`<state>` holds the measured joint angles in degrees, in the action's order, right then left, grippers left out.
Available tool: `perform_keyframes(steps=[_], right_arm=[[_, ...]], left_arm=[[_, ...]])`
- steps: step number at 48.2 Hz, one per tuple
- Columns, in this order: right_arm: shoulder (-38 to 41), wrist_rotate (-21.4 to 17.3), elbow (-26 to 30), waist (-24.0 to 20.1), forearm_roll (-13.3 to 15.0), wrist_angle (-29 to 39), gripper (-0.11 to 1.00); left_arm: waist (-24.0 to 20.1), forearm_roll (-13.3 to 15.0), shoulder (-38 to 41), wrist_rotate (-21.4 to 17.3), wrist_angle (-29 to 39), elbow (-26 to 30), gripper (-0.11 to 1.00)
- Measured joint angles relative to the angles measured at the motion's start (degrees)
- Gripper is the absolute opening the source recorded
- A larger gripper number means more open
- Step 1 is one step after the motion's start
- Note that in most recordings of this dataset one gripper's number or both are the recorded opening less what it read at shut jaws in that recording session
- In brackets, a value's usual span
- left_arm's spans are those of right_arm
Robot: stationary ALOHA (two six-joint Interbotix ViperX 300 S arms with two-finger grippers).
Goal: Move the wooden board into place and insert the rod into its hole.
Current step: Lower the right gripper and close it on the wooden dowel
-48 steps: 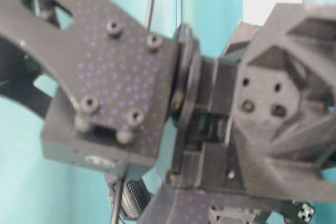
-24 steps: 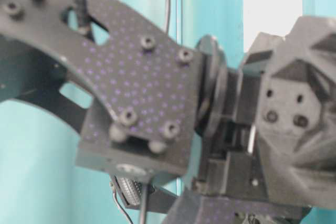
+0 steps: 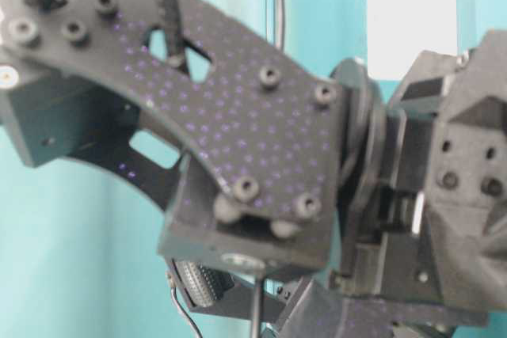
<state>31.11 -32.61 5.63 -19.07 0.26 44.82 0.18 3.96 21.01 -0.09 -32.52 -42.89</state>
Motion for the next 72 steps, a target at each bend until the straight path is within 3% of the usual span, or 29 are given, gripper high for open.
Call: perform_keyframes(steps=[18, 26, 37, 50, 72], right_arm=[[0.0, -1.1, 0.0, -0.8, 0.0, 0.4, 0.5], [0.0, -1.1, 0.0, -0.9, -0.1, 1.4, 0.41], [0.0, -1.1, 0.0, -1.0, 0.0, 2.5, 0.14], [0.0, -1.1, 0.0, -1.0, 0.1, 2.5, 0.12], [-4.7, -1.0, -0.1, -0.8, 6.5, 3.1, 0.12]], left_arm=[[0.3, 0.0, 0.1, 0.0, 0.1, 0.0, 0.61], [0.4, 0.0, 0.1, 0.0, 0.0, 0.1, 0.61], [0.4, 0.0, 0.1, 0.1, 0.1, 0.2, 0.61], [0.4, 0.1, 0.2, 0.0, 0.1, 0.3, 0.61], [0.4, 0.1, 0.2, 0.0, 0.1, 0.3, 0.61]])
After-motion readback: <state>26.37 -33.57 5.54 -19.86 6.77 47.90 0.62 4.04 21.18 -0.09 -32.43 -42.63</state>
